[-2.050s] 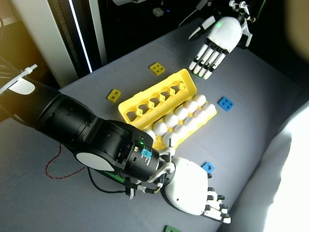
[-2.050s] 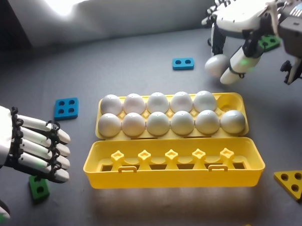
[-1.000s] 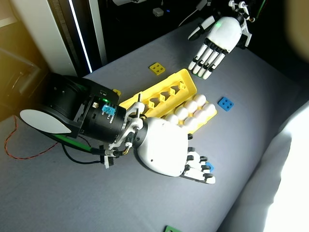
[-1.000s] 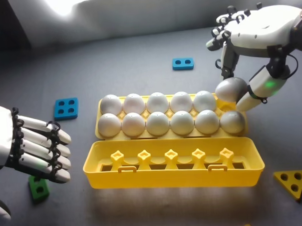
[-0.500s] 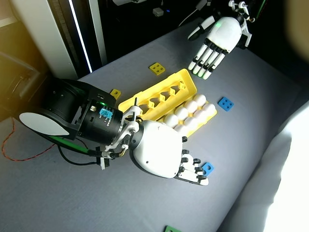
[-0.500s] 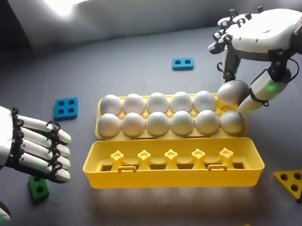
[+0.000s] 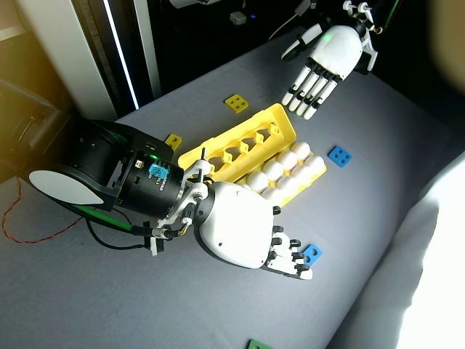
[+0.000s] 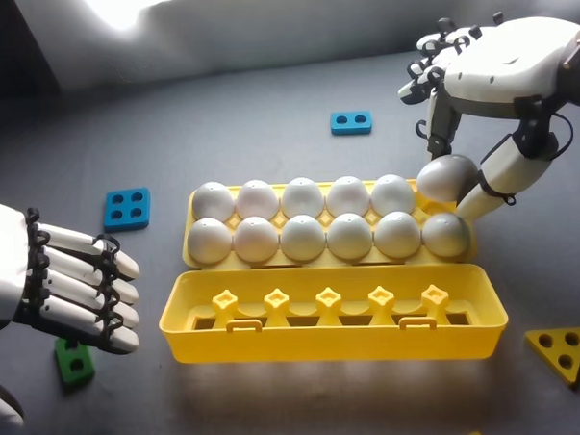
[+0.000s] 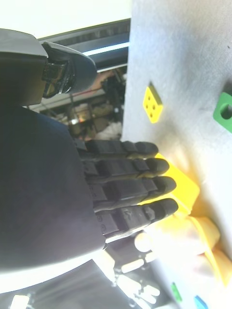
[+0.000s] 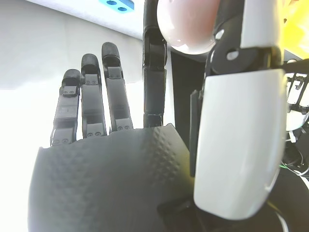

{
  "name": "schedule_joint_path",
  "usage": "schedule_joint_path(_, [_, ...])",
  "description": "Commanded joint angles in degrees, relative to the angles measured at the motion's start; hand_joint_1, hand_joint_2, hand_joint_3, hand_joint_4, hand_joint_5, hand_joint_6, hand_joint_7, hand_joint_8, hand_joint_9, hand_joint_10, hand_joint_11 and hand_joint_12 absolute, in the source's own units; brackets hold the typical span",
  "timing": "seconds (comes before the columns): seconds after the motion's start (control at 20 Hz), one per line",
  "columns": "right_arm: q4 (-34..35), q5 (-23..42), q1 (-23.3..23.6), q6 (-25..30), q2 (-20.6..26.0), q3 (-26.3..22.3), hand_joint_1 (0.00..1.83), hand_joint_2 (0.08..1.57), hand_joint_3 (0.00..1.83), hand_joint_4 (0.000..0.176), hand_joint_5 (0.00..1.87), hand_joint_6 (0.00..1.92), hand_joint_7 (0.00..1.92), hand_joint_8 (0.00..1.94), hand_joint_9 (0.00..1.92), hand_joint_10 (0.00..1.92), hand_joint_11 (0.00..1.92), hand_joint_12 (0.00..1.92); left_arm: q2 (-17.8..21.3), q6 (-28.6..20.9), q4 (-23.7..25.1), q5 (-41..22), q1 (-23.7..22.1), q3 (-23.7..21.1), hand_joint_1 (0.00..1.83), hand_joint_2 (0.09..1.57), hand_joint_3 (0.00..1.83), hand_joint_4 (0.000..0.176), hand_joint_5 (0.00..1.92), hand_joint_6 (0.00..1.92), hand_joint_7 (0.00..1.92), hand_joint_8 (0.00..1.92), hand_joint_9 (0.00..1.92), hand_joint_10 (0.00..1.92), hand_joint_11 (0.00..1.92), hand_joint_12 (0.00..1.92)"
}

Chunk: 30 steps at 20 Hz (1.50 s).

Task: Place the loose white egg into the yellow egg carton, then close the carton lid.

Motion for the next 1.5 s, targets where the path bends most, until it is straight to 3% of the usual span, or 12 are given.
schedule_joint_path(0.0, [0.2,6.0,0.0,-0.1,0.6,0.2,1.08,1.00,0.00,0.176,1.24,0.52,0.29,0.00,0.13,0.00,0.00,0.00,0.9,-0.2,-3.7,-3.0,-0.5,0.3,0.00,1.22,0.00,0.000,0.29,0.00,0.28,0.00,0.23,0.00,0.00,0.31])
schedule_joint_path(0.05, [0.2,6.0,-0.1,-0.1,0.6,0.2,0.92,0.90,0.00,0.176,1.07,0.27,0.28,0.00,0.10,0.00,0.00,0.00,0.9,-0.3,-3.7,-3.0,-0.5,0.3,0.00,1.22,0.00,0.000,0.29,0.00,0.29,0.00,0.24,0.00,0.00,0.31])
schedule_joint_path(0.15, [0.2,6.1,-0.3,-0.1,0.6,0.2,0.84,0.85,0.00,0.176,1.04,0.06,0.25,0.00,0.08,0.00,0.00,0.00,0.9,-0.4,-3.7,-3.0,-0.5,0.3,0.00,1.22,0.00,0.000,0.29,0.00,0.29,0.00,0.24,0.00,0.00,0.31])
schedule_joint_path(0.35, [0.2,6.3,-0.6,-0.1,0.6,0.2,0.76,0.82,0.00,0.176,0.98,0.01,0.27,0.01,0.11,0.01,0.00,0.00,0.9,-0.4,-3.6,-2.9,-0.5,0.2,0.00,1.22,0.00,0.000,0.30,0.00,0.29,0.00,0.24,0.00,0.00,0.34])
schedule_joint_path(0.4, [0.2,6.3,-0.6,-0.1,0.6,0.2,0.65,0.84,0.00,0.176,0.90,0.00,0.27,0.01,0.10,0.01,0.00,0.00,0.9,-0.4,-3.6,-2.9,-0.5,0.2,0.00,1.21,0.00,0.000,0.31,0.00,0.31,0.00,0.25,0.00,0.00,0.35])
schedule_joint_path(0.65, [0.2,6.4,-0.6,-0.1,0.6,0.2,0.59,0.78,0.00,0.176,0.59,0.00,0.18,0.00,0.04,0.00,0.00,0.00,0.9,-0.4,-3.6,-2.9,-0.6,0.2,0.00,1.21,0.00,0.000,0.31,0.00,0.31,0.00,0.26,0.00,0.00,0.37])
schedule_joint_path(0.8, [0.2,6.3,-0.6,-0.1,0.6,0.1,0.45,0.80,0.00,0.176,0.33,0.00,0.10,0.00,0.00,0.00,0.00,0.00,1.0,-0.4,-3.5,-2.9,-0.6,0.2,0.00,1.21,0.00,0.000,0.31,0.00,0.31,0.00,0.26,0.00,0.00,0.37])
schedule_joint_path(0.9, [0.2,6.2,-0.4,-0.7,1.5,-0.4,0.40,0.81,0.00,0.137,0.22,0.00,0.05,0.00,0.00,0.00,0.00,0.00,1.0,-0.4,-3.5,-2.8,-0.5,0.2,0.00,1.21,0.00,0.000,0.31,0.00,0.31,0.00,0.25,0.00,0.00,0.35])
schedule_joint_path(1.05, [-4.0,5.8,0.7,-1.1,4.4,-3.3,0.38,0.81,0.00,0.045,0.13,0.00,0.05,0.01,0.00,0.00,0.00,0.00,1.0,-0.4,-3.5,-2.8,-0.5,0.3,0.00,1.21,0.00,0.000,0.30,0.00,0.30,0.00,0.24,0.00,0.00,0.32])
schedule_joint_path(1.1, [-12.7,6.0,1.2,5.5,6.1,-4.8,0.40,0.80,0.00,0.017,0.11,0.00,0.05,0.00,0.00,0.00,0.00,0.00,1.0,-0.4,-3.5,-2.7,-0.4,0.3,0.00,1.21,0.00,0.000,0.31,0.00,0.30,0.00,0.25,0.00,0.00,0.32])
schedule_joint_path(1.2, [-33.9,11.0,1.1,28.1,9.4,-6.8,0.42,0.81,0.00,0.000,0.08,0.00,0.04,0.00,0.00,0.00,0.00,0.00,1.0,-1.5,-3.6,-2.4,-0.1,0.2,0.00,1.21,0.00,0.000,0.32,0.00,0.32,0.00,0.26,0.00,0.00,0.34])
schedule_joint_path(1.45, [-58.3,22.6,0.9,55.8,17.2,-8.6,0.43,0.84,0.01,0.000,0.06,0.00,0.04,0.00,0.00,0.00,0.00,0.00,1.4,-2.7,-3.6,-1.4,0.3,-0.9,0.00,1.21,0.00,0.000,0.31,0.00,0.32,0.00,0.27,0.00,0.00,0.37])
